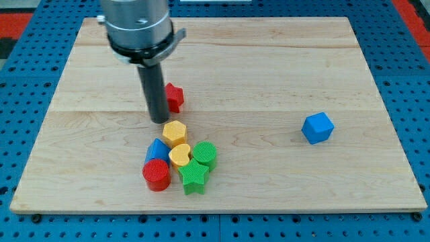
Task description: Move the red star to the top of the blue cube
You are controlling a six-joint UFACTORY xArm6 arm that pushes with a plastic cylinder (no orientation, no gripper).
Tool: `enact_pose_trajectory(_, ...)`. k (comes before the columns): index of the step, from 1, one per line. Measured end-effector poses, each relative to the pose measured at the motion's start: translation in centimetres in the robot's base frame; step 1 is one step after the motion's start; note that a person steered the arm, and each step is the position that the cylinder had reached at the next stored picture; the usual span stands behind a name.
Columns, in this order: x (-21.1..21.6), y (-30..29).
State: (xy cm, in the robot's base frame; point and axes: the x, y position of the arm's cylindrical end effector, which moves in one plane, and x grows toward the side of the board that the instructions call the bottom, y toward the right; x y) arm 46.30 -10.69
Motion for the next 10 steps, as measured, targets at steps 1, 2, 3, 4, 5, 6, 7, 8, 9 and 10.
enact_pose_trajectory(1, 0.3, -2.4)
enact_pose_trajectory(2, 0.2, -2.4)
enact_pose_trajectory(3, -2.8, -2.6)
enact_pose_trajectory(4, -3.5, -2.7)
enact_pose_trajectory(5, -3.8, 2.8)
enact_pose_trajectory(6, -5.9, 13.5)
enact_pose_trajectory(7, -7.1, 23.0)
enact_pose_trajectory(8, -6.6, 26.7)
enact_pose_trajectory(9, -2.6, 21.5)
enact_pose_trajectory(10, -6.8, 21.8)
